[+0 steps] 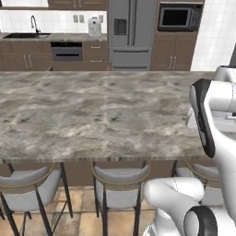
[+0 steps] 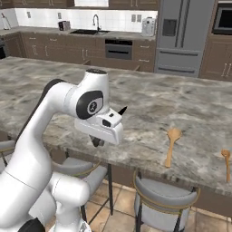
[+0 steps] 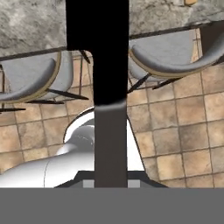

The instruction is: Pick up the metallic utensils from the counter and place them in the open drawer. Make sure not to pick up any wooden utensils.

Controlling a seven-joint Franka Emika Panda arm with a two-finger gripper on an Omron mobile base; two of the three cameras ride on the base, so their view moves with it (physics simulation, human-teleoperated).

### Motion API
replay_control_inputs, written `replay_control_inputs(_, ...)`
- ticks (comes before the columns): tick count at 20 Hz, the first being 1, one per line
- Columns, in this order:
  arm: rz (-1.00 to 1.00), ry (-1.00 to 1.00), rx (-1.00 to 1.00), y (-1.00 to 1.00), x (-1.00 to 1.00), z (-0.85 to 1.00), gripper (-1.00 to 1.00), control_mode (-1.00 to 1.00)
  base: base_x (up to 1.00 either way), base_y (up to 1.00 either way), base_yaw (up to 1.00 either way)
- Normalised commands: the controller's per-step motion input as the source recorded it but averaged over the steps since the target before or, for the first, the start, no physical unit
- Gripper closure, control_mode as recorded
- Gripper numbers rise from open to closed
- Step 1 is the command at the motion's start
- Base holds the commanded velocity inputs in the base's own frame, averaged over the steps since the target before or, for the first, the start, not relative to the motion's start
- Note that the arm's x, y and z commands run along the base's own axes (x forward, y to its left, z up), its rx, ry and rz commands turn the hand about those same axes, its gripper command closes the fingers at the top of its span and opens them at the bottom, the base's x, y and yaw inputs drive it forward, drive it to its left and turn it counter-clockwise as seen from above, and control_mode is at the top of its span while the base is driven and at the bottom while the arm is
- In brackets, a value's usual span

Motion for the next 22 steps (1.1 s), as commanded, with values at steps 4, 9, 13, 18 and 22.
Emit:
replay_control_inputs(4,0.00,0.00,0.00,0.00,0.00,0.00,1.00,1.00,-0.81,-0.69,-0.29)
replay_control_inputs(9,0.00,0.00,0.00,0.00,0.00,0.00,1.00,1.00,-0.41,-0.56,-0.21)
replay_control_inputs(13,0.00,0.00,0.00,0.00,0.00,0.00,1.00,1.00,-0.01,-0.91,-0.05)
replay_control_inputs(18,0.00,0.00,0.00,0.00,0.00,0.00,1.00,1.00,0.00,-1.00,0.17)
replay_control_inputs(22,0.00,0.00,0.00,0.00,0.00,0.00,1.00,1.00,0.00,-1.00,0.06)
